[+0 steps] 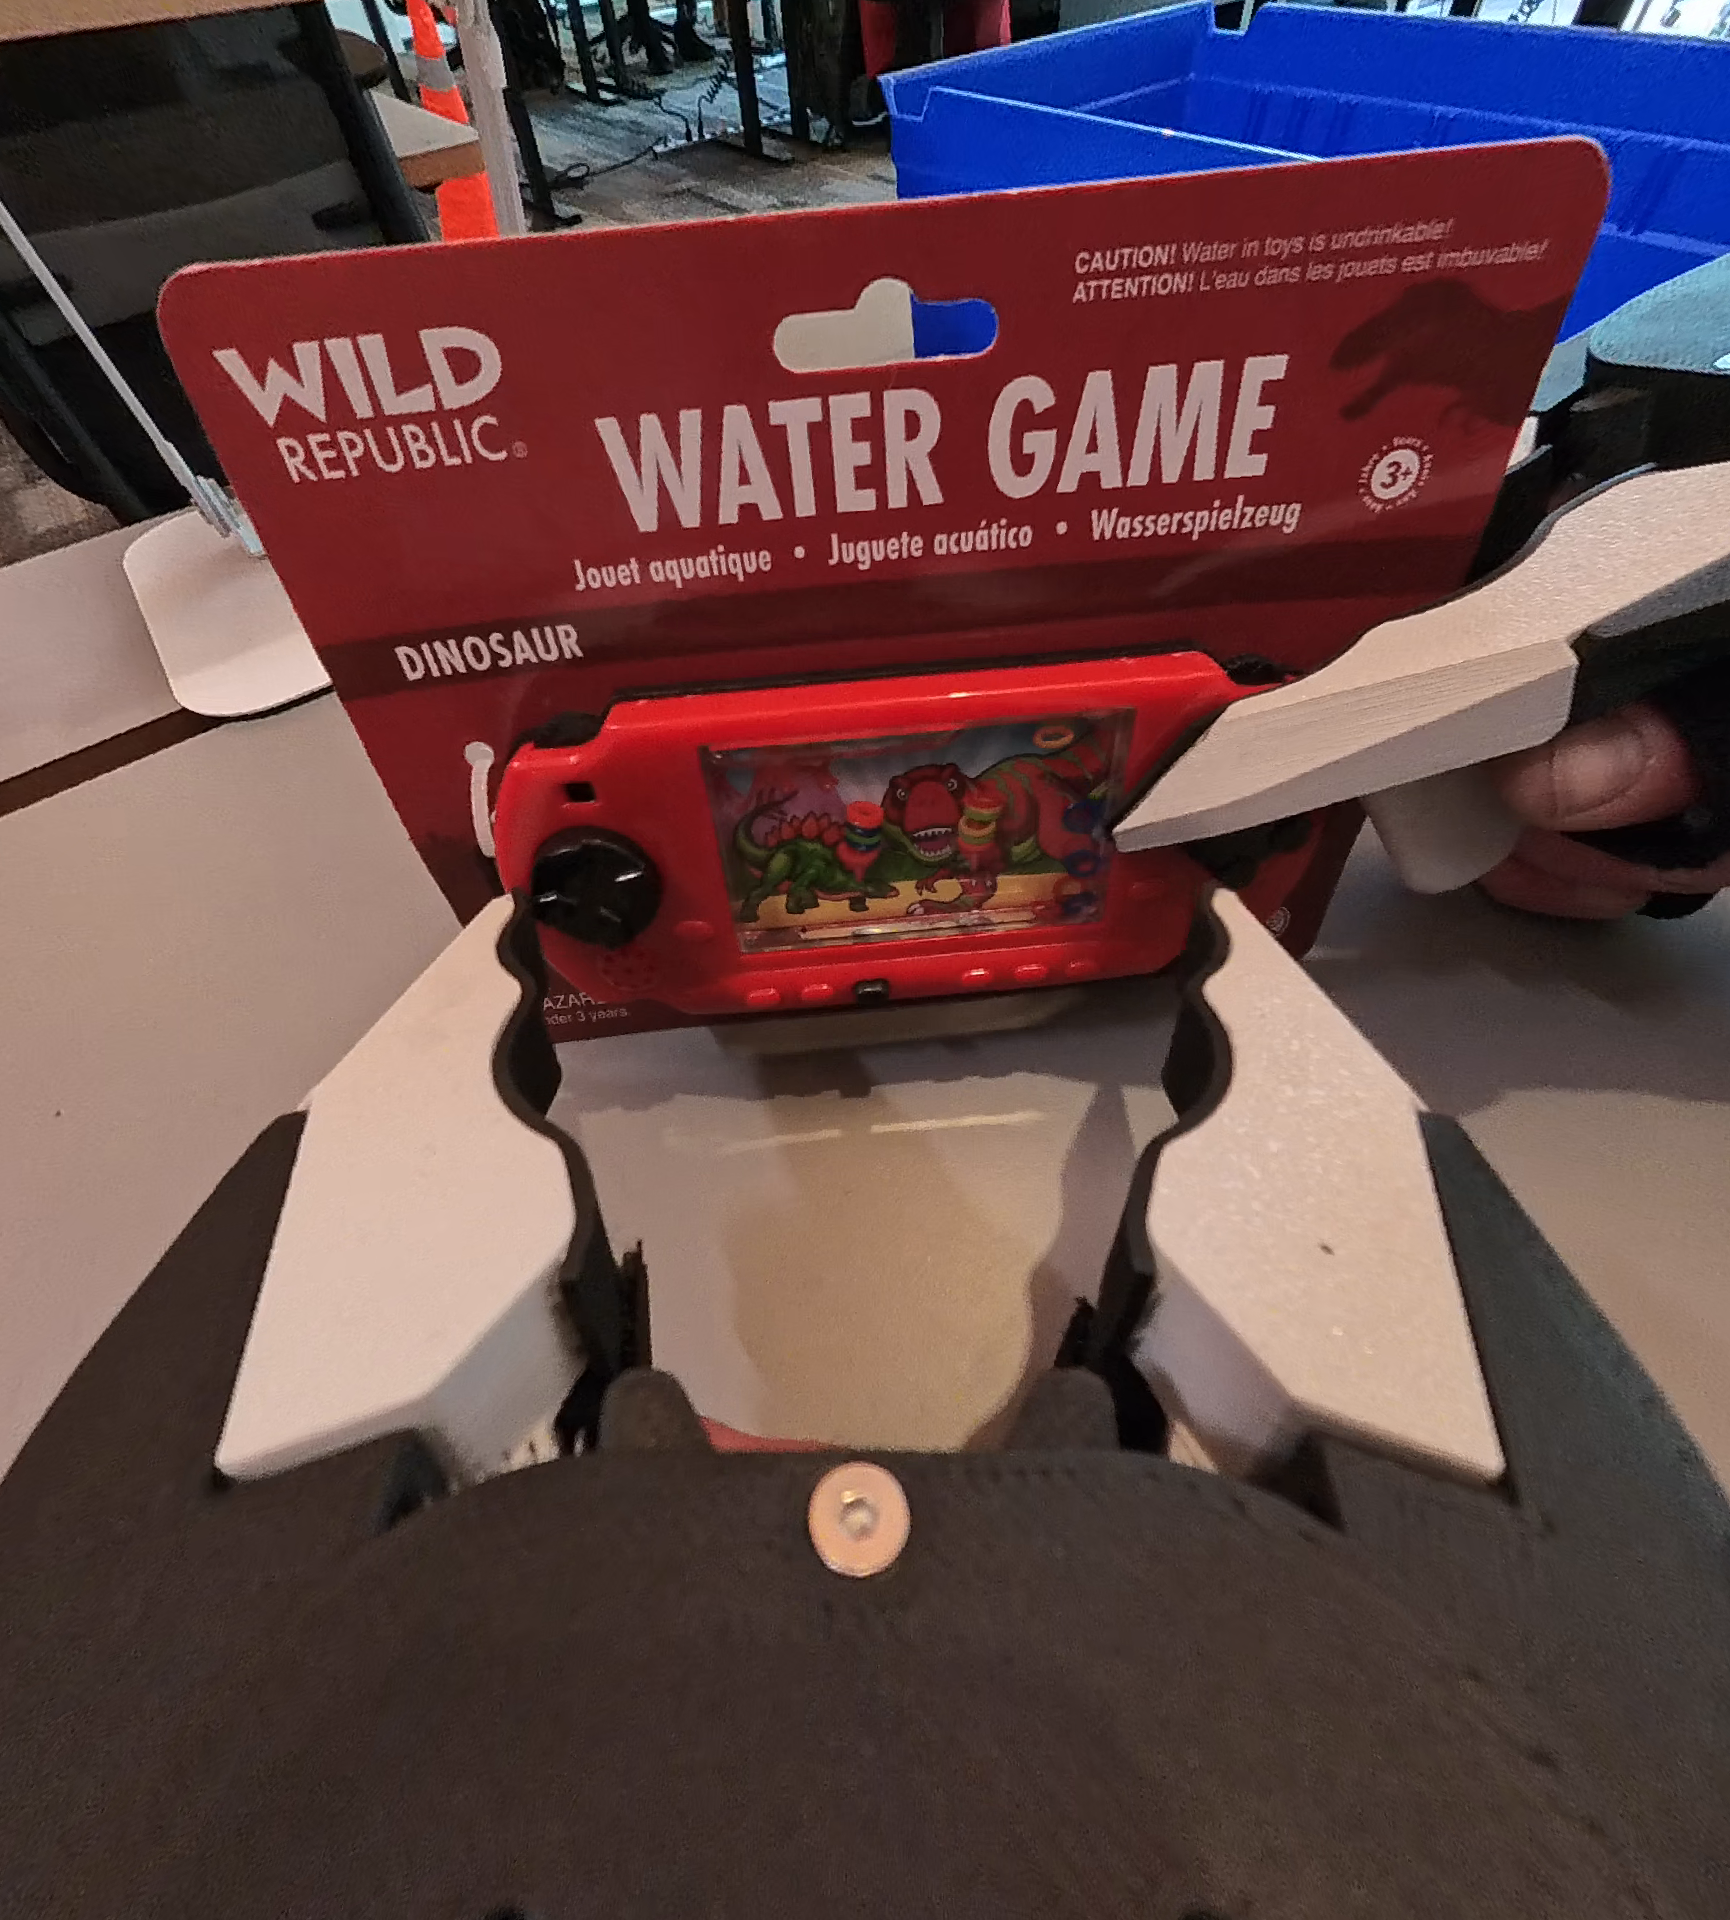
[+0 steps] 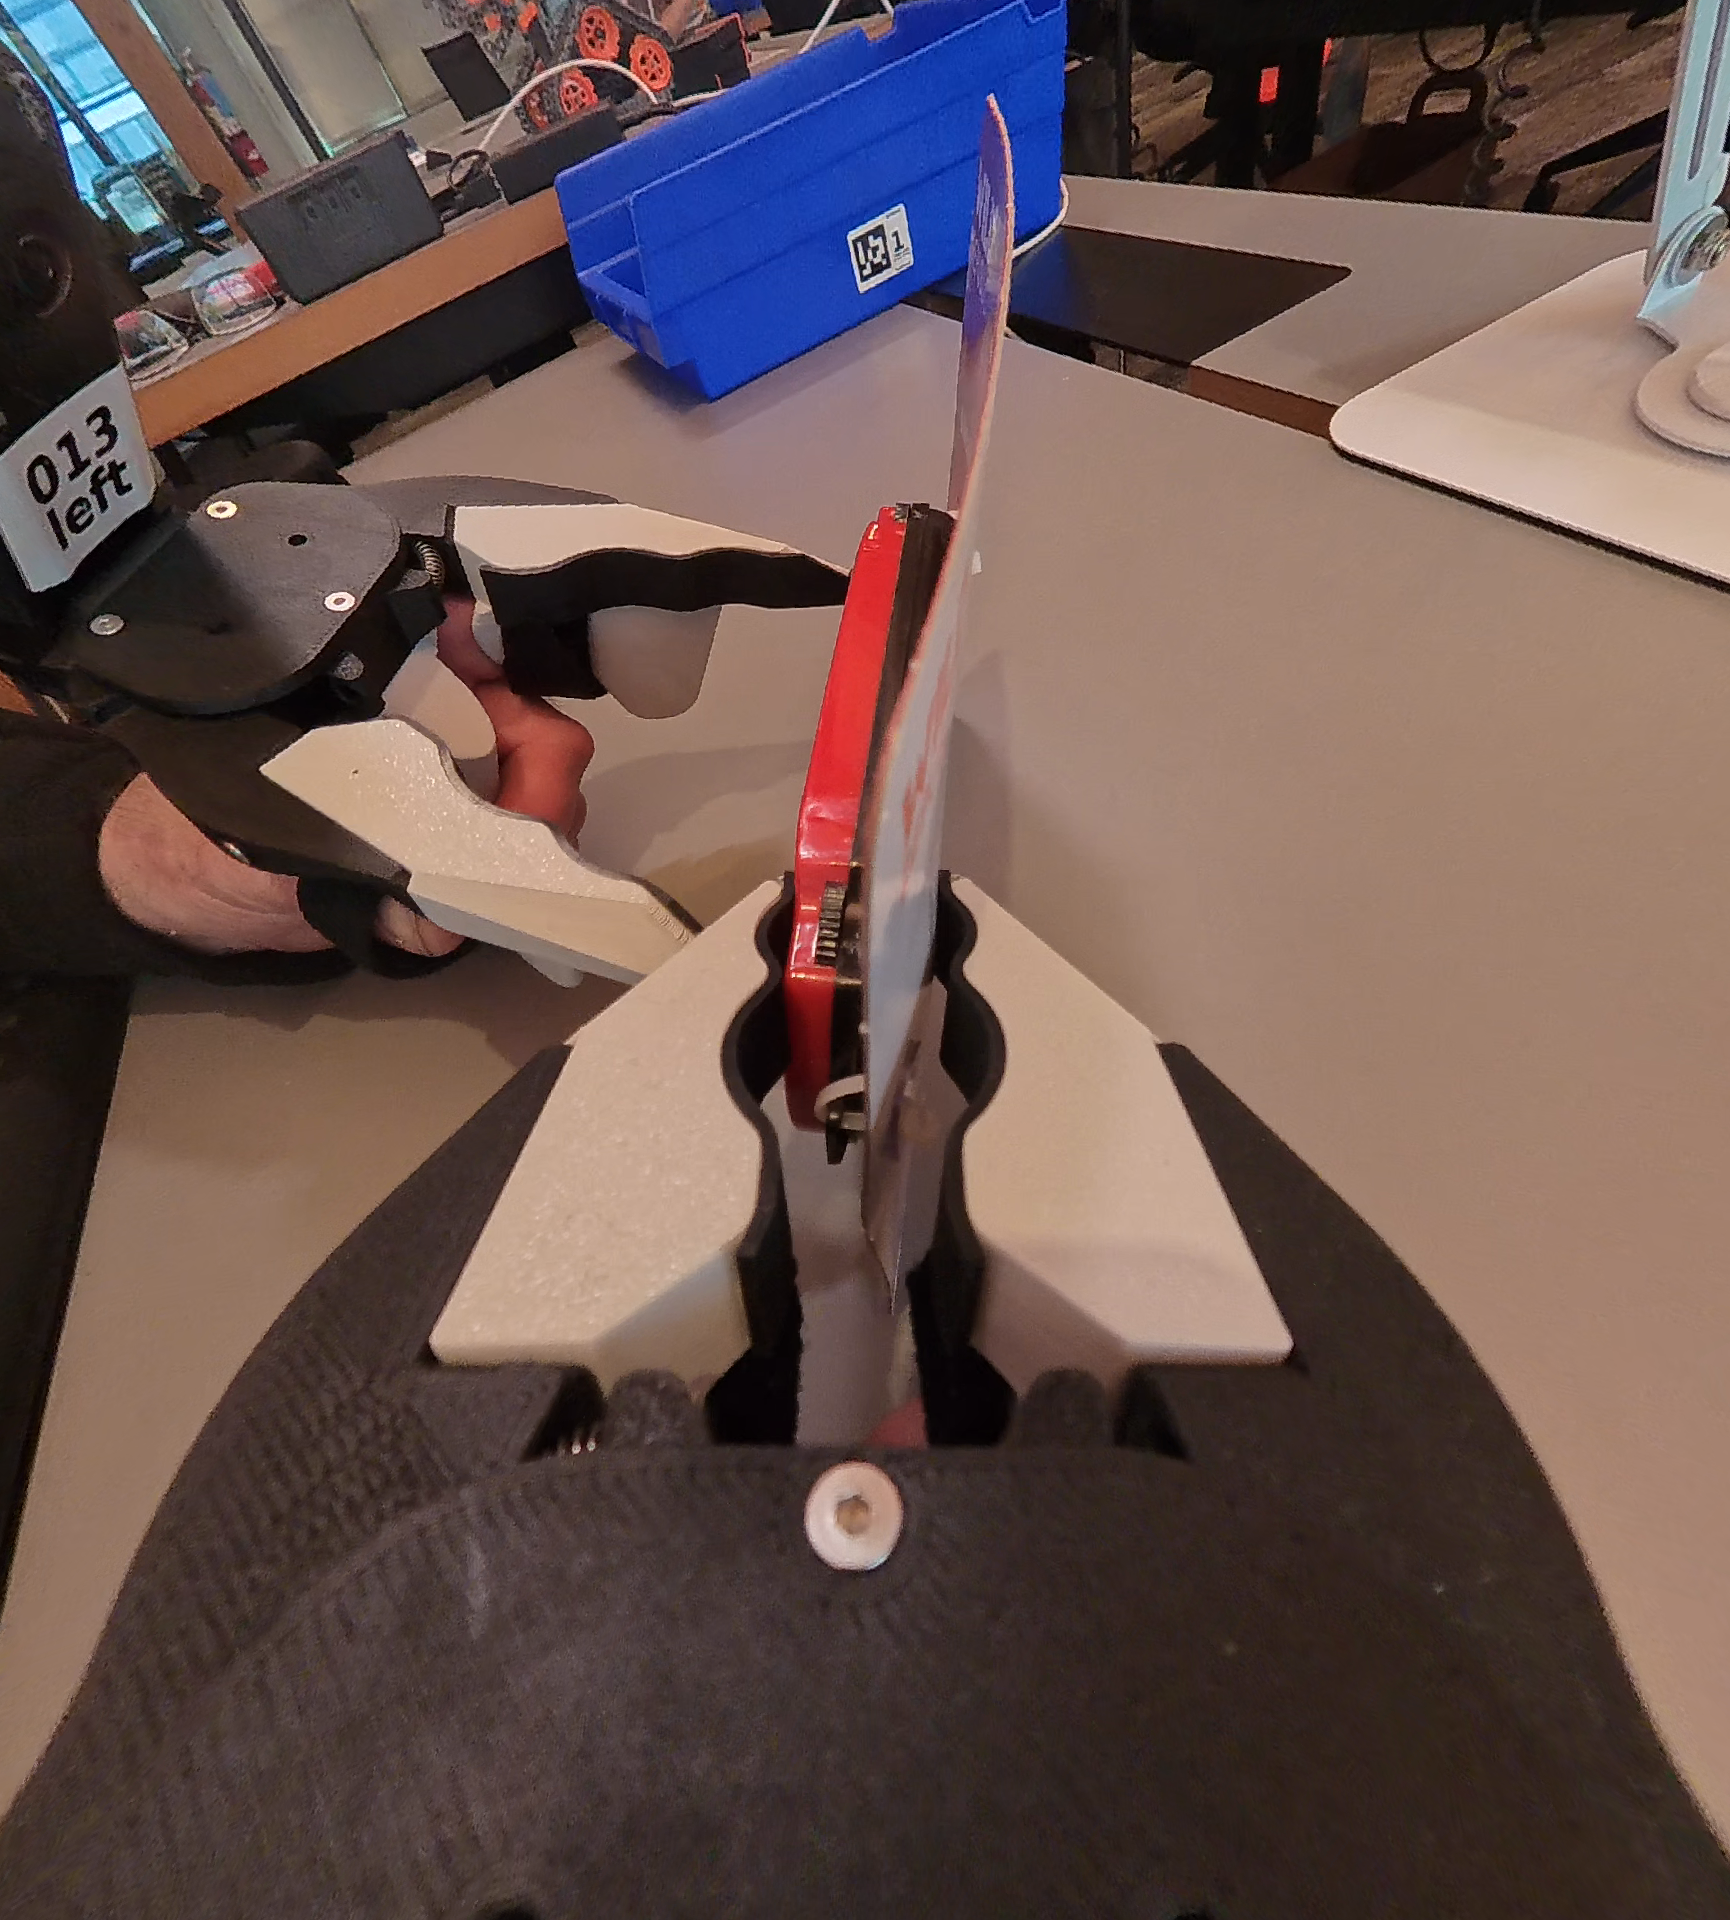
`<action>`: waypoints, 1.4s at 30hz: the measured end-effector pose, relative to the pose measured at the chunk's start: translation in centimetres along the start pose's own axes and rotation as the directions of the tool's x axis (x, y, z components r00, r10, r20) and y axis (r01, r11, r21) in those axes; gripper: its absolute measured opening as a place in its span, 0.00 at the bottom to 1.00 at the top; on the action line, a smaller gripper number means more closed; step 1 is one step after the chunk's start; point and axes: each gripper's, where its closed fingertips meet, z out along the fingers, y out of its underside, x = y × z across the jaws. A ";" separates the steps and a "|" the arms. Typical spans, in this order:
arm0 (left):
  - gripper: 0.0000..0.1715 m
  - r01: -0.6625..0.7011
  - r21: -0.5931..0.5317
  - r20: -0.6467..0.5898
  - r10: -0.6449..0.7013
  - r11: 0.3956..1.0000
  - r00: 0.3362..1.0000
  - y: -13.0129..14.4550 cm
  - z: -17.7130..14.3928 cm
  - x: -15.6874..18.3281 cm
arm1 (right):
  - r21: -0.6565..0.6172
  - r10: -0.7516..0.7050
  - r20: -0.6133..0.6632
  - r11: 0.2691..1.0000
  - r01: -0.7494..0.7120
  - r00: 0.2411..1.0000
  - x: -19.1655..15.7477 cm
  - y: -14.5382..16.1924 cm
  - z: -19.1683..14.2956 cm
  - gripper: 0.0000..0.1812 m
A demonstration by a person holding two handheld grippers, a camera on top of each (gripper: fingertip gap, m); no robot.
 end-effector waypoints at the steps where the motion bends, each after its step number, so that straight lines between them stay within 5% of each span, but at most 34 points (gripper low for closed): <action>1: 0.69 -0.002 0.000 -0.001 0.002 1.000 1.000 0.0 0.0 0.0 | 0.000 0.000 0.000 1.000 0.000 1.000 0.0 0.0 0.0 0.12; 11: 0.62 -0.030 0.028 -0.017 0.031 0.999 0.999 -0.4 -0.8 0.7 | 0.003 0.011 -0.001 1.000 -0.011 1.000 0.1 -0.1 0.0 0.12; 42: 0.66 -0.046 -0.005 0.027 0.046 0.999 0.999 -0.4 1.0 1.2 | -0.017 0.010 -0.025 1.000 -0.010 1.000 0.4 -0.1 0.1 0.12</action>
